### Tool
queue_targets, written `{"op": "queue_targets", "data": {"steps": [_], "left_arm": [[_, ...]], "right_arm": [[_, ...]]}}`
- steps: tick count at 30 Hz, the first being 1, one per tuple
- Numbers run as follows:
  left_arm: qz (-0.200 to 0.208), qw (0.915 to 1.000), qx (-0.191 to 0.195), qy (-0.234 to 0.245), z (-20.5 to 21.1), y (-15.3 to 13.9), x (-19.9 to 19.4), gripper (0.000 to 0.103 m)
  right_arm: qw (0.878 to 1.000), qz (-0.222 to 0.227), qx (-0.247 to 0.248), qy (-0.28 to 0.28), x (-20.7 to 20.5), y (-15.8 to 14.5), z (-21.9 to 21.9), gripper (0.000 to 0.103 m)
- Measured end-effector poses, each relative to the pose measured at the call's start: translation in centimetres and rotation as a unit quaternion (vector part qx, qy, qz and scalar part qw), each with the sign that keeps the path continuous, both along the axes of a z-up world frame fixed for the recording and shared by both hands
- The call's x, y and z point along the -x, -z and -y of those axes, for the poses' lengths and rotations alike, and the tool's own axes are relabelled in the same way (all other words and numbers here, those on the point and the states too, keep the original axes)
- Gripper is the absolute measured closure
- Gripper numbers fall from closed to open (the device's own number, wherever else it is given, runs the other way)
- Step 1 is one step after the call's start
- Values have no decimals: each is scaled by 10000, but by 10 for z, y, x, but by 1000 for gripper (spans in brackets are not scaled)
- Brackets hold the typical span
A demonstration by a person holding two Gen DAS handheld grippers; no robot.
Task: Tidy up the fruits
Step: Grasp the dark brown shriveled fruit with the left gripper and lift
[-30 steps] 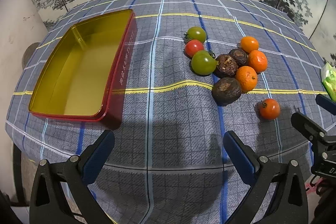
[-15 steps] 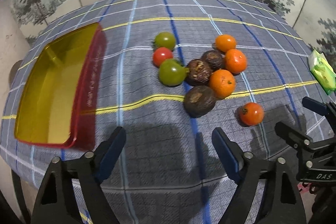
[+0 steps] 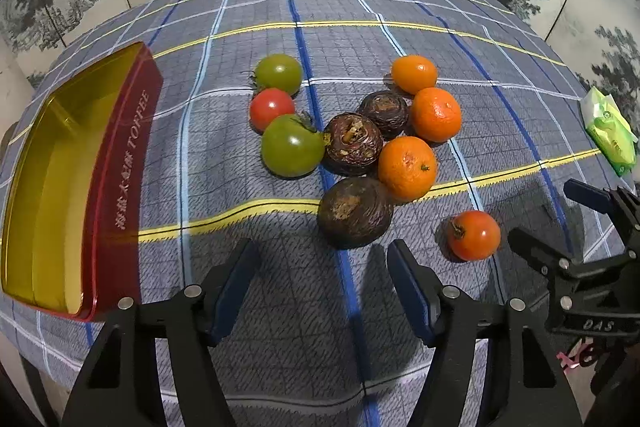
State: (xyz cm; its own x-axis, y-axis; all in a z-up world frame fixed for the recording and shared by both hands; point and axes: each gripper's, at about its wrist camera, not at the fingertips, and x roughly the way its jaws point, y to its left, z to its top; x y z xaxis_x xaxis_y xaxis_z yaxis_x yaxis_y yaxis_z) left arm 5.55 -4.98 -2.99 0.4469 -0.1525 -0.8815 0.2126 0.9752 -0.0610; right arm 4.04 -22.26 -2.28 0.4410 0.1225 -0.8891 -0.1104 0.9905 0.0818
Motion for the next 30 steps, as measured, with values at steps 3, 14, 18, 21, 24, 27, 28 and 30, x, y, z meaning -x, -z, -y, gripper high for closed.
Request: {"op": "queue_targets", "data": {"steps": [3,14,18,21,24,27,28,30], "left_arm": [[-25,10000,-62,23,2,4,-5,38],[-21,9998,-155,130,11,8,-15,52],[5,9998,-142,151,14,8,-18,61],[22,9997,-129,188,16,7,-18,69],[24,9998,-84,183,14,7,-18,69],[1,9998,-16,191,11,6,-17,70],[-4,9998,-3,198,11,6,-17,70],[-1,9998,11,210,10,4,-16,70]], "right_arm": [[10000,-35,29,60,-5,6,5,1],[9999,-24,85,112,-11,16,10,0],[9999,13,79,140,-13,16,10,0],[9999,26,76,138,-13,17,9,0],[9999,34,75,140,-13,16,10,0],[9999,38,76,140,-12,16,10,0],[9999,38,77,138,-12,16,10,0],[9999,39,76,140,-12,16,10,0]]}}
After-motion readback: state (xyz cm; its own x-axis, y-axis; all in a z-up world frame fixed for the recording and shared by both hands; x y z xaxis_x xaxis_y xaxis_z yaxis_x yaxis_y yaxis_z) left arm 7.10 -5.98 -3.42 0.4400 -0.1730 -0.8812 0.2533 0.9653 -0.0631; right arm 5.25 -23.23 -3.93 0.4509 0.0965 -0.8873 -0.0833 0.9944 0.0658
